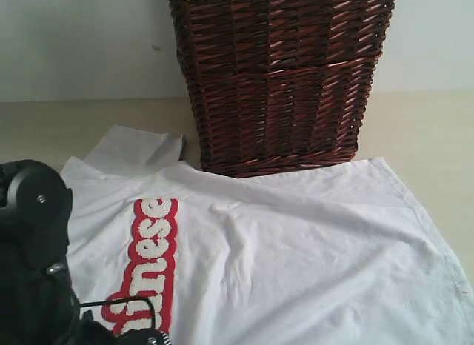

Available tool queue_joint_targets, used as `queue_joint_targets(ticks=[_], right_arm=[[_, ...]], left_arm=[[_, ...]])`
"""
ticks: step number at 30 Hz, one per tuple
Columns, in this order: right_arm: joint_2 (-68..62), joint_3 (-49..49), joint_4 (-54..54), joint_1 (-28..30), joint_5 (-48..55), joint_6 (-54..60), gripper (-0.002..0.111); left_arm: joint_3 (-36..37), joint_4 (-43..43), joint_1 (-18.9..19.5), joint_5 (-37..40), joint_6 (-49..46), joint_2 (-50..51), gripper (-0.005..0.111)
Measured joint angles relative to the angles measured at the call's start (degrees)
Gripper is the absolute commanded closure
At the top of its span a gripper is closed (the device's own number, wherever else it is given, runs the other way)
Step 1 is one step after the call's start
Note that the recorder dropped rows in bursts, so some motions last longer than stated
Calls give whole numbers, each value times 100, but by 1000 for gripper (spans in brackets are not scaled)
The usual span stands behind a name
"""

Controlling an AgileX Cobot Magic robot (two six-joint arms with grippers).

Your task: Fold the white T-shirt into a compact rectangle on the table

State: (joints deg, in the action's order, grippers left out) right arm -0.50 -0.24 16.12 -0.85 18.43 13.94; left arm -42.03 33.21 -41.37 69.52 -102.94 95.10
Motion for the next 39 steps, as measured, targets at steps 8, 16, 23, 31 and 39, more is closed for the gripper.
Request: queue_joint_targets(ticks=[8, 16, 23, 31, 39], right_arm=[[0, 0, 0, 0, 0, 0, 58], [0, 0, 0, 0, 0, 0, 58], [0, 0, 0, 0, 0, 0, 58], [0, 0, 0, 0, 0, 0, 58], [0, 0, 0, 0, 0, 0, 58]], left_arm=[[-386, 1046, -552, 0, 0, 445, 107], [-400, 1243, -692, -958, 0, 718, 80], [-558, 1376, -692, -1762, -93, 726, 51], [-587, 2132, -692, -2810, -536, 939, 50], [-654, 2750, -325, -2547, 732, 378, 50]])
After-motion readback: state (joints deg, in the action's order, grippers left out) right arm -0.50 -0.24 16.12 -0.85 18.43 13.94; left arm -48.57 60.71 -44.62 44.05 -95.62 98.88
